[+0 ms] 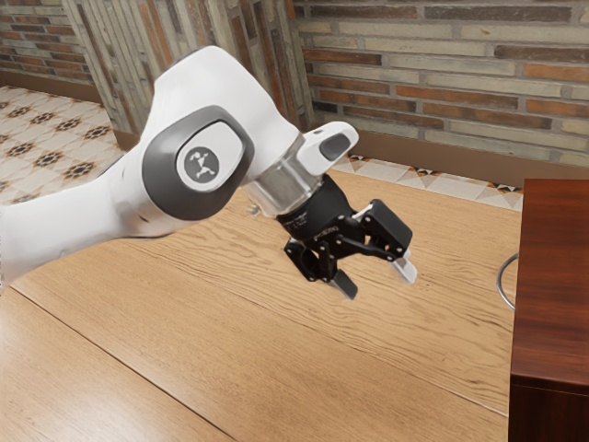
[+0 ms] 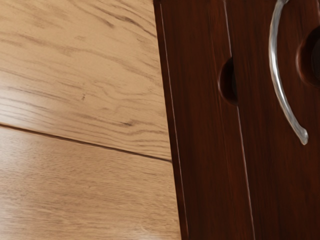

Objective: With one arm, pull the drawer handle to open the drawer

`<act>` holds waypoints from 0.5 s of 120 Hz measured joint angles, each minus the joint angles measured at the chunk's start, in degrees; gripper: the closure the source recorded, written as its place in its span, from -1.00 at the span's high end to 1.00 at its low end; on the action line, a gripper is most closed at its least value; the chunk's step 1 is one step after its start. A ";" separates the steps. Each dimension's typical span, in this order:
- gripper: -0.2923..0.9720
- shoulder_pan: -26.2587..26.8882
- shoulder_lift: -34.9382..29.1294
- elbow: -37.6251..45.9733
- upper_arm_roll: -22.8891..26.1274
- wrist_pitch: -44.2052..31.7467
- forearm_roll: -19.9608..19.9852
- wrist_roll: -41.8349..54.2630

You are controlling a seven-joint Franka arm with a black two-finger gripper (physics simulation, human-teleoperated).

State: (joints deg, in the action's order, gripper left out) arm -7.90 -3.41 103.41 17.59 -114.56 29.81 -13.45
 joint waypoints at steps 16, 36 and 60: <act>0.54 -0.09 3.69 -1.17 0.08 -4.08 2.78 -0.25; 0.54 0.90 8.46 -4.16 0.01 -8.84 5.52 -0.54; 0.53 5.75 10.04 -4.36 -0.06 -11.35 5.81 -0.81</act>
State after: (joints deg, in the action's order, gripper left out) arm -2.15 6.63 99.06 17.53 -125.92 35.62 -14.26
